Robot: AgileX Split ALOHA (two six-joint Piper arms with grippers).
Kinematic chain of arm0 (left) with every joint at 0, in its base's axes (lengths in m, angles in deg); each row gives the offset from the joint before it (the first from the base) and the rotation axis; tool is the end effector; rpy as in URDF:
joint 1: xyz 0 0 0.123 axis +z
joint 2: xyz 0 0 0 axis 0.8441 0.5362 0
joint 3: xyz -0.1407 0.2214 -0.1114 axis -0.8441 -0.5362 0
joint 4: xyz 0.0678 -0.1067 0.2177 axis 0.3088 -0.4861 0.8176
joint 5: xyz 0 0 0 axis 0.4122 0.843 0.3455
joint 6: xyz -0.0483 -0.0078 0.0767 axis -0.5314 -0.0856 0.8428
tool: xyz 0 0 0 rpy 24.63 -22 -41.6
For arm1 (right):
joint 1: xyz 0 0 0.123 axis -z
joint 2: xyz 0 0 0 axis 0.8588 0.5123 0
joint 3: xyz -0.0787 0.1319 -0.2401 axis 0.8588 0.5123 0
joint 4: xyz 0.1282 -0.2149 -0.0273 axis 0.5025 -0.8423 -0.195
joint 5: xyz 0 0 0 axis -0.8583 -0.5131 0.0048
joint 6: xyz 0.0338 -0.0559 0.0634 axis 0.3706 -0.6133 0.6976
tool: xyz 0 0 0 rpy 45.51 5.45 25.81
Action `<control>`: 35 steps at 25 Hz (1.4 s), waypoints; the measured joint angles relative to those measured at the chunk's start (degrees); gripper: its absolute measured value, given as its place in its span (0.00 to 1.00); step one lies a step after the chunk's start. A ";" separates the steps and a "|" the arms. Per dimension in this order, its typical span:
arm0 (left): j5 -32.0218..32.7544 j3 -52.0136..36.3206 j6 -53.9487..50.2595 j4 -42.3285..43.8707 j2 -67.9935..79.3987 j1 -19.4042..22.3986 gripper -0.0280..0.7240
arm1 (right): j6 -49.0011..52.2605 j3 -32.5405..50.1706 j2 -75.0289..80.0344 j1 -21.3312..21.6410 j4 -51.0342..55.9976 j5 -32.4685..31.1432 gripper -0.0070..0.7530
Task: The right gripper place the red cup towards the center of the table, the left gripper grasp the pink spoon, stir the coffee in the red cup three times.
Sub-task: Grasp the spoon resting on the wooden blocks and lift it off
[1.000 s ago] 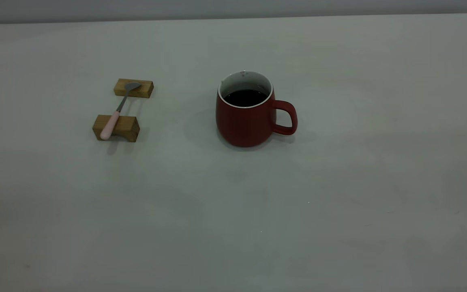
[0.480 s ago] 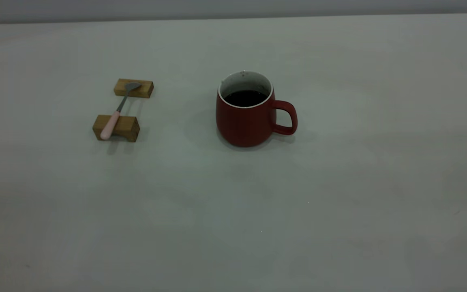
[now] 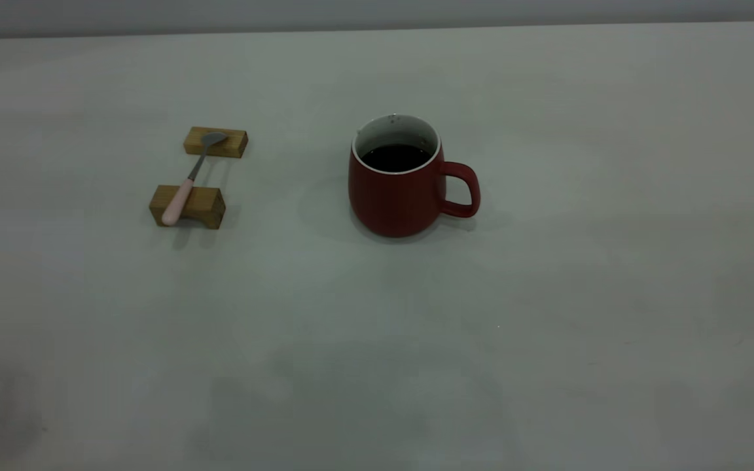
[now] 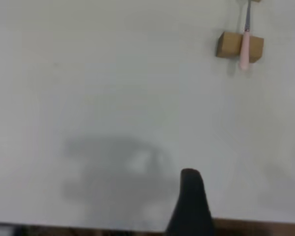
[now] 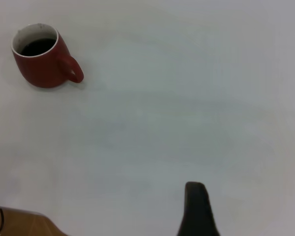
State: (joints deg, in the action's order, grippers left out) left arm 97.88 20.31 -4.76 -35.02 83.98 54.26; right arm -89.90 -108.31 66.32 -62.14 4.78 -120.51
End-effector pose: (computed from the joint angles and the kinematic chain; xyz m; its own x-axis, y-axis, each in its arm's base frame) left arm 0.1697 -0.0079 0.2845 -0.7749 -0.1177 -0.6210 -0.0828 0.9929 -0.0849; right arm -0.0026 0.0064 0.2632 -0.5492 -0.1194 -0.8271 -0.1610 0.9863 -0.0355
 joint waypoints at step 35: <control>-21.18 29.88 2.41 -4.18 74.82 -9.31 0.87 | 0.00 0.00 0.00 0.00 0.00 0.00 0.78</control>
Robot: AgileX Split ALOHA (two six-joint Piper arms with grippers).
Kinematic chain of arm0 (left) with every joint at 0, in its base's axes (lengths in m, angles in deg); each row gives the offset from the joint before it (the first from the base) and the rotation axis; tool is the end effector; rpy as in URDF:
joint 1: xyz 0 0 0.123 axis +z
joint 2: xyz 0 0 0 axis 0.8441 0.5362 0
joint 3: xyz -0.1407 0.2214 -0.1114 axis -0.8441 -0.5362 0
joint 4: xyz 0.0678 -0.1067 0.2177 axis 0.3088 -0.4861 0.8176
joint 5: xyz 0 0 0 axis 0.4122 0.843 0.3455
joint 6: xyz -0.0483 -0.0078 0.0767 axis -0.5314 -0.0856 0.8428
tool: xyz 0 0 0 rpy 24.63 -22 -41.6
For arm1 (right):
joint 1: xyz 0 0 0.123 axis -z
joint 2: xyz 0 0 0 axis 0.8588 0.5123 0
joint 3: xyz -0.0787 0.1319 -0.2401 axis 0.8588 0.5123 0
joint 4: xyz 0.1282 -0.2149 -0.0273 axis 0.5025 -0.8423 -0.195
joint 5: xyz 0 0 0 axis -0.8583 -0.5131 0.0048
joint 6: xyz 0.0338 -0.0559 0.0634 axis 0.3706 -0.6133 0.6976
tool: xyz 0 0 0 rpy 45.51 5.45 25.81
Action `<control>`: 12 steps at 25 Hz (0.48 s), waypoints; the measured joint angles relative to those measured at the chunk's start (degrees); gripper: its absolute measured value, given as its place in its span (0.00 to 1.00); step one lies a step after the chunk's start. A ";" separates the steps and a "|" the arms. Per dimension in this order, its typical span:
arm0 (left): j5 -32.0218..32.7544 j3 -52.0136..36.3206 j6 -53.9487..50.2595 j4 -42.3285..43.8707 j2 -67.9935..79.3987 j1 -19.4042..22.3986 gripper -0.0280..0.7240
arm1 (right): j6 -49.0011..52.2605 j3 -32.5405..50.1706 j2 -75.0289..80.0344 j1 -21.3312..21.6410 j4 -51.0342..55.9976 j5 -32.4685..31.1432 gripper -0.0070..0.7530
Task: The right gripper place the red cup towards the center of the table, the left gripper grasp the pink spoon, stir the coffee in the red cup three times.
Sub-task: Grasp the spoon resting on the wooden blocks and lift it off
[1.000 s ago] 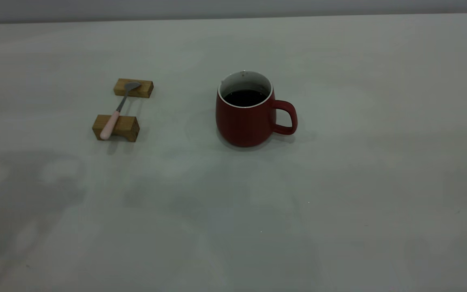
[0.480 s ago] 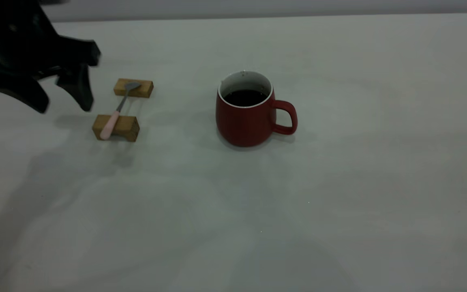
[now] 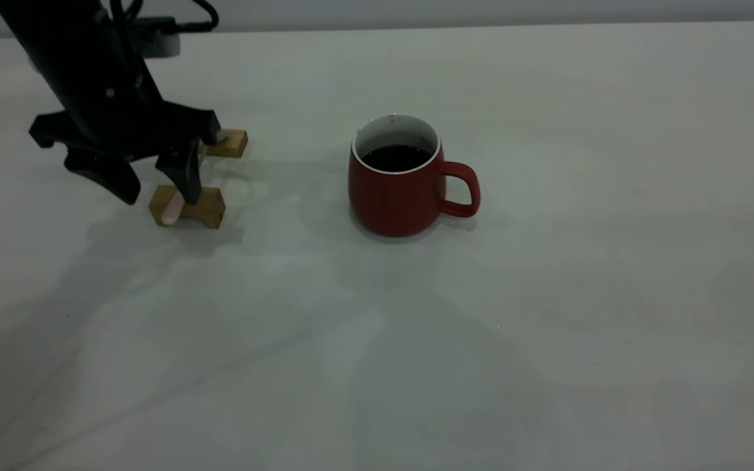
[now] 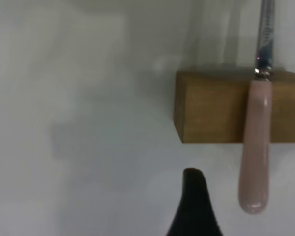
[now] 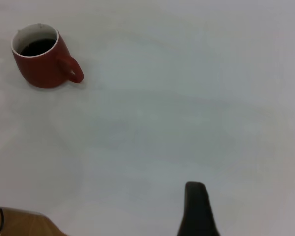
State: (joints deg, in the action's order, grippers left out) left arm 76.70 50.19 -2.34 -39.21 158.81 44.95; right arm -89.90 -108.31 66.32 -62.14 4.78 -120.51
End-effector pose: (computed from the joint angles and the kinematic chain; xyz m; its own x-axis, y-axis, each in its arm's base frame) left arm 0.3840 -0.0874 0.0445 -0.9672 0.0304 -0.2523 0.0472 0.9970 -0.0611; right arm -0.0026 0.0064 0.2632 -0.5492 -0.1194 -0.8271 -0.1610 0.9863 -0.0355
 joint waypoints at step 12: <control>-1.21 0.26 0.34 0.00 1.86 0.00 0.64 | 0.00 0.00 0.00 0.00 0.00 0.00 0.78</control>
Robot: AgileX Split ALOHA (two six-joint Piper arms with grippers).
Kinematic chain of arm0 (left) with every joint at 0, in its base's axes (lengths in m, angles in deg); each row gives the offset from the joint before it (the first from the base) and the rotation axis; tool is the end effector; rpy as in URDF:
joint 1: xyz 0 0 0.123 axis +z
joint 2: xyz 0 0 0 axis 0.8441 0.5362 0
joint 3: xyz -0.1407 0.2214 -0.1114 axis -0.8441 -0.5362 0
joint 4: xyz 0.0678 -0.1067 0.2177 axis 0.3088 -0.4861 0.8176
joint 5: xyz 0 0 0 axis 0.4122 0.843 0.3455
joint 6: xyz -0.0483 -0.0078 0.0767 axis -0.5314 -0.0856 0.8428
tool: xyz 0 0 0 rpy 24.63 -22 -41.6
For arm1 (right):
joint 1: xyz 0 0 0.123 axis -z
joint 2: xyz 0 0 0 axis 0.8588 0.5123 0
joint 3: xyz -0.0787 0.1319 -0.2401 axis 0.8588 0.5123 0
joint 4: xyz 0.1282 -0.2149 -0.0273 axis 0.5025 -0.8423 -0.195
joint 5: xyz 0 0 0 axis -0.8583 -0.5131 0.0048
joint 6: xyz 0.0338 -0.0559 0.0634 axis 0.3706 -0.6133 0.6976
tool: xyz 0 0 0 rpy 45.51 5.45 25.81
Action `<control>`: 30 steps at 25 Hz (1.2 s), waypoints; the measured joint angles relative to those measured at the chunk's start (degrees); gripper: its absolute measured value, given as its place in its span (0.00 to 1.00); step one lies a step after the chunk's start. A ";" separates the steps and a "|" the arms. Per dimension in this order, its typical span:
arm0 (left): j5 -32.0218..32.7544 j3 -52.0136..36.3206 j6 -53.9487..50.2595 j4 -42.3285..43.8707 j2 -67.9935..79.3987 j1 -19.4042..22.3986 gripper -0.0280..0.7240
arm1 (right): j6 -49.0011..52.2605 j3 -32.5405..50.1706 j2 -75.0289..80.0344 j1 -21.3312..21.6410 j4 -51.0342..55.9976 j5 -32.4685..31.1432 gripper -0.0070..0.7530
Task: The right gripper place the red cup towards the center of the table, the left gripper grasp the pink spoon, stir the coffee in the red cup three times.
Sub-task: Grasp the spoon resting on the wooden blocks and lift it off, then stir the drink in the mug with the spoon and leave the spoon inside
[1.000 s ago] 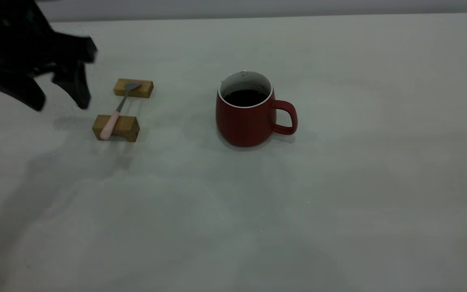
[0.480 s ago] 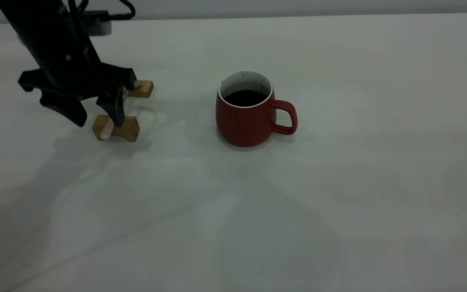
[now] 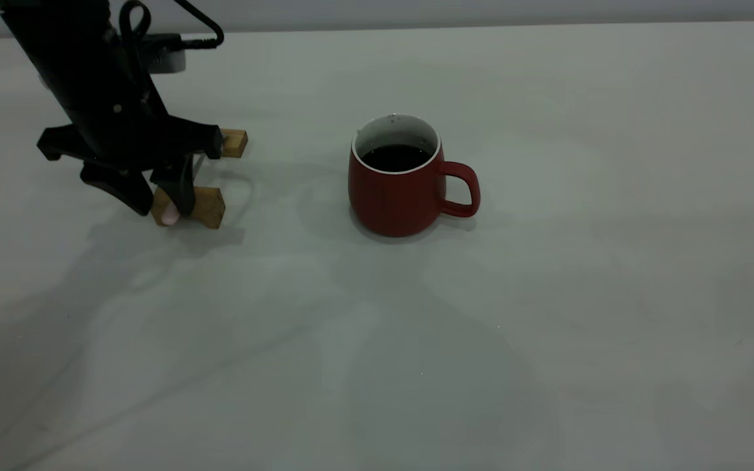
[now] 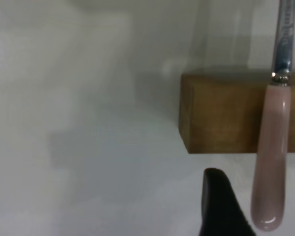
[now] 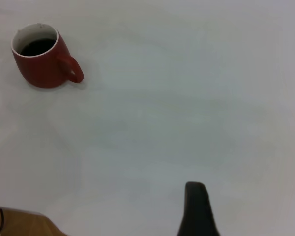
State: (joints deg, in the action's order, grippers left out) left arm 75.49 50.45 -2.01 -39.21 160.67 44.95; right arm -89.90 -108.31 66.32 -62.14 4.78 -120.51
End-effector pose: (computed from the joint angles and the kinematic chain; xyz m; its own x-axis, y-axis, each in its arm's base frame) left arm 0.3844 -0.0874 0.0331 -0.9685 0.0362 -0.2463 0.0519 0.9970 -0.0578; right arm -0.0026 0.0064 0.2632 -0.5492 -0.1194 -0.8271 -0.1610 0.9863 -0.0355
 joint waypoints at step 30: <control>21.57 5.35 -28.10 -54.43 -10.40 0.00 0.27 | 0.00 0.00 0.00 0.00 0.00 0.00 0.78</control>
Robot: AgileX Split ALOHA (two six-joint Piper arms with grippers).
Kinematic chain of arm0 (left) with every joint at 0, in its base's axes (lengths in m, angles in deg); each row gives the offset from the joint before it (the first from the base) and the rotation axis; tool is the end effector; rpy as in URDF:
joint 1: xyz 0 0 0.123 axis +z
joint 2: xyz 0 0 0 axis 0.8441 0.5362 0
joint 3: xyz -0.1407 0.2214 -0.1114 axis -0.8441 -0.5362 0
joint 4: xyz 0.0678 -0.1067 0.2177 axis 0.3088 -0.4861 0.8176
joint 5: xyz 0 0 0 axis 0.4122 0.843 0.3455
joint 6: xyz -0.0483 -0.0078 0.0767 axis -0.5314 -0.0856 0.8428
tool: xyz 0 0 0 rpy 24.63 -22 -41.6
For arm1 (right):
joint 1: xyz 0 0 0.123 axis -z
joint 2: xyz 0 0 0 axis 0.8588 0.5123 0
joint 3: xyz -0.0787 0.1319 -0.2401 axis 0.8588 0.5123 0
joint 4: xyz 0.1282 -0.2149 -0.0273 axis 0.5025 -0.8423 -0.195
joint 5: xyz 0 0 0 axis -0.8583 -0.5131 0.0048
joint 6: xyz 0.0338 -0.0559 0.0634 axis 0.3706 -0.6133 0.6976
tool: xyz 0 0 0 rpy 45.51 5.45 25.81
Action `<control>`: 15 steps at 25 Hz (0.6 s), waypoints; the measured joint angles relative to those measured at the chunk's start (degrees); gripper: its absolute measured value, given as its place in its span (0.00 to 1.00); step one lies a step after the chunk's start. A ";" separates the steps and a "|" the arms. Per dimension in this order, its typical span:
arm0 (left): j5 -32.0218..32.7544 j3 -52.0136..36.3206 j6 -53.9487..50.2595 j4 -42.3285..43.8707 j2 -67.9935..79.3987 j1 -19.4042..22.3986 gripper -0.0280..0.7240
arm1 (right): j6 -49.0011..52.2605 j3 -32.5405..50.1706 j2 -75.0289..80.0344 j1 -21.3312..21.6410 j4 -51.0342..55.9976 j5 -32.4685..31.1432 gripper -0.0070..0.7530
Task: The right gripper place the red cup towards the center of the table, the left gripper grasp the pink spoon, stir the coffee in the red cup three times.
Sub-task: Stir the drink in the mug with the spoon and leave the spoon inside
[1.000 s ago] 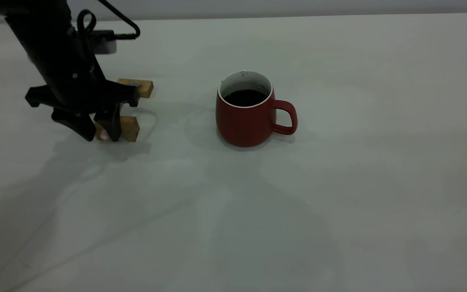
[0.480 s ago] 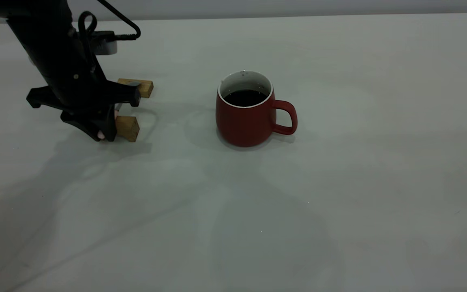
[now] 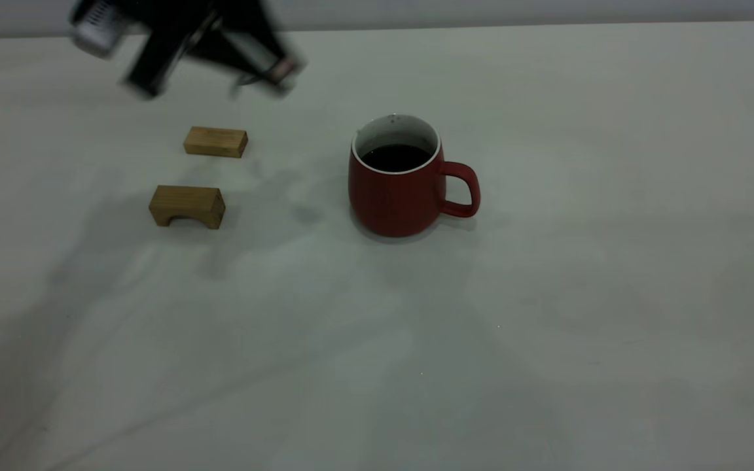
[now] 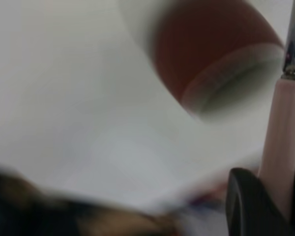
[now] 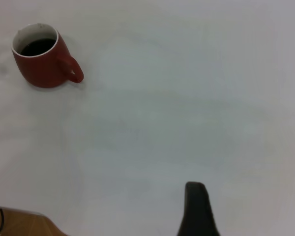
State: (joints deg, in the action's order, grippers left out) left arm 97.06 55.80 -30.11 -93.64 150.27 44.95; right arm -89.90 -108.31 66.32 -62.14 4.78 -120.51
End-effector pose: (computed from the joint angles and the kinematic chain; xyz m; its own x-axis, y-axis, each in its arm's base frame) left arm 0.3900 -0.1392 0.1379 -0.4840 -0.7406 0.4661 -0.8483 0.2665 -0.4575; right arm -0.0026 0.0064 0.2632 -0.5492 -0.1194 -0.8271 -0.1610 0.9863 -0.0355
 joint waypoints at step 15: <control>10.81 0.00 -11.54 -41.57 9.19 -3.31 0.27 | 0.00 0.00 0.00 0.00 0.00 0.00 0.78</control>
State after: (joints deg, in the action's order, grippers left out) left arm 107.87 55.80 -41.65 -135.22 159.45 41.64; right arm -89.90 -108.31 66.32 -62.14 4.78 -120.51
